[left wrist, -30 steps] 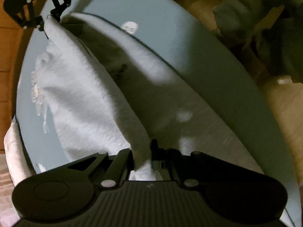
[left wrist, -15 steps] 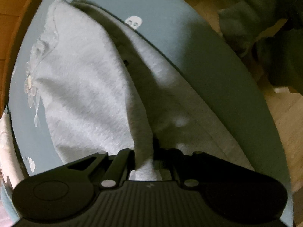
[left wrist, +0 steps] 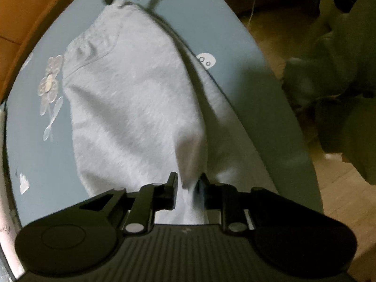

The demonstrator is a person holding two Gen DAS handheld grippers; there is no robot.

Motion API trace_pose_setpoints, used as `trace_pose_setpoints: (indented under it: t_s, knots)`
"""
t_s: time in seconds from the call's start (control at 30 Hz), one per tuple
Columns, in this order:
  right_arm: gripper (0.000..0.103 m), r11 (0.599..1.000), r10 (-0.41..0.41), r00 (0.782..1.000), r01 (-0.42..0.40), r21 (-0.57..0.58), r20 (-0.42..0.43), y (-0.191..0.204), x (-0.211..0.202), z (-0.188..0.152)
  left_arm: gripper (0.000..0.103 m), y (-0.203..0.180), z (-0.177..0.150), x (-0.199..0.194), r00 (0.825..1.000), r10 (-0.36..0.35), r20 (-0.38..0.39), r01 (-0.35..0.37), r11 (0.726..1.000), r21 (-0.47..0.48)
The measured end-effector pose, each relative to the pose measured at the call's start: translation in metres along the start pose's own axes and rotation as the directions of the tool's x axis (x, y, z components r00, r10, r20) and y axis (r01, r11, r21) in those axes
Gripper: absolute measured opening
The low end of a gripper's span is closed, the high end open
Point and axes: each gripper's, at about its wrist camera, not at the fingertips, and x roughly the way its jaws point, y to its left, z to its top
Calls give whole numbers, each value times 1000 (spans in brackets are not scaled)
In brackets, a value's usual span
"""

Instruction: Fold clothes

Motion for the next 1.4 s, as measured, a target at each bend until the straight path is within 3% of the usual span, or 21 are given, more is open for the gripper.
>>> trace_pose_setpoints:
  t_s: [0.1,0.2,0.23,0.33,0.5,0.6,0.67,0.77,0.83,0.97,1.1,1.2,1.3,1.4]
  knots:
    - [57,992,44,997,-50,112,60,-13,3,-4,21,-11,2,0,1000,-7,-3,8,999,34]
    - [25,997,17,996,-23,71,89,-4,4,-5,20,-22,2,-2,1000,-3,1,3,997,76]
    - [23,998,8,995,-13,57,98,-2,4,-6,13,-24,3,-1,1000,-5,4,5,996,86]
    - [18,1000,-18,992,16,17,128,7,5,-7,6,-28,5,-6,1000,-4,11,3,995,99]
    - [18,990,-80,986,96,-106,148,26,10,1,6,-28,16,2,1000,4,23,-7,994,106]
    - [17,979,-149,981,164,-118,125,17,28,8,6,-38,21,8,999,21,34,-25,989,144]
    - [18,982,-147,983,159,-107,112,12,28,8,6,-46,25,11,999,26,42,-33,985,170]
    - [26,969,-188,976,202,-140,107,17,33,6,6,-54,24,13,998,45,53,-54,978,200]
    - [33,950,-198,974,218,-223,109,31,28,-2,12,-52,23,10,998,45,55,-53,984,169]
    - [34,890,-218,969,246,-384,115,58,18,-17,16,-43,18,-9,995,46,84,-53,995,80]
    - [34,803,-236,964,265,-533,124,86,7,-32,19,-34,7,-31,995,42,95,-39,999,-29]
    - [34,722,-249,959,275,-634,132,107,0,-43,36,-31,-7,-41,996,47,81,-38,993,-113]
    - [34,625,-247,965,231,-745,92,124,13,-62,40,-39,-24,-42,997,54,55,-47,991,-123]
    - [34,512,-246,969,155,-845,28,139,35,-84,43,-51,-45,-39,994,101,31,-100,995,-32]
